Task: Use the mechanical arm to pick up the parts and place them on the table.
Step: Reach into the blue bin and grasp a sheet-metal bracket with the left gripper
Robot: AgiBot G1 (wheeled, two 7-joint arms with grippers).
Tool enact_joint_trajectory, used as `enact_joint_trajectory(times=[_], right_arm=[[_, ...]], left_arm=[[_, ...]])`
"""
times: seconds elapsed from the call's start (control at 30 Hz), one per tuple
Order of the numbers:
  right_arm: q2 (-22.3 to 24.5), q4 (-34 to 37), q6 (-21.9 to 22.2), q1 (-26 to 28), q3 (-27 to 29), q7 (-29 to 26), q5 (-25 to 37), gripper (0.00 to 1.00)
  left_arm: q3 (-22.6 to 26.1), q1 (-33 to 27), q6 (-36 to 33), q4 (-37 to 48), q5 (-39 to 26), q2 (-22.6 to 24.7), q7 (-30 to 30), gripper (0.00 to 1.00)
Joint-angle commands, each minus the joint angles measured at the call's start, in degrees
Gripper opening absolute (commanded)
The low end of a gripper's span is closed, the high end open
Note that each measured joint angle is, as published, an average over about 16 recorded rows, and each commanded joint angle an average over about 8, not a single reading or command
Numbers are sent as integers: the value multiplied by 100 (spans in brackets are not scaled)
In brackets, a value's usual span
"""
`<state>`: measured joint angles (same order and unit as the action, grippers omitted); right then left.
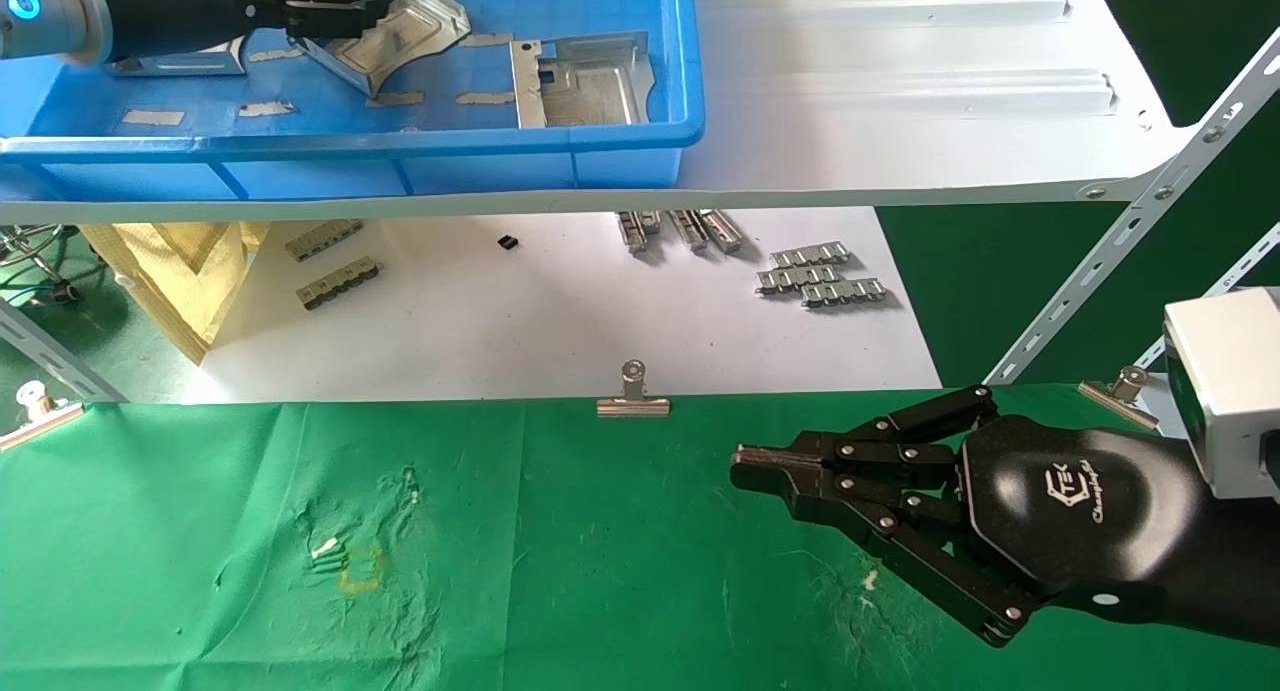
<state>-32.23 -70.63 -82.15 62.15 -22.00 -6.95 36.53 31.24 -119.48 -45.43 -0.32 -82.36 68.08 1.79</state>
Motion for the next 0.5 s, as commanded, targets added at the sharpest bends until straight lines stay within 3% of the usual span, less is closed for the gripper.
enact_joint_trajectory(times=[0.03,0.1,0.17,0.5], right_arm=[[0,0,0,0,0,0,0,77],[0,0,0,0,0,0,0,93],[0,0,0,0,0,0,0,100],[0,0,0,0,0,0,0,100]], left_arm=[[5,-10,40,46,-7,7,30,0],[12,-17,47,72,-17,11,70,0],[16,-23,42,89,-23,12,106,0],[29,-21,-43,82,-41,-30,175,0]])
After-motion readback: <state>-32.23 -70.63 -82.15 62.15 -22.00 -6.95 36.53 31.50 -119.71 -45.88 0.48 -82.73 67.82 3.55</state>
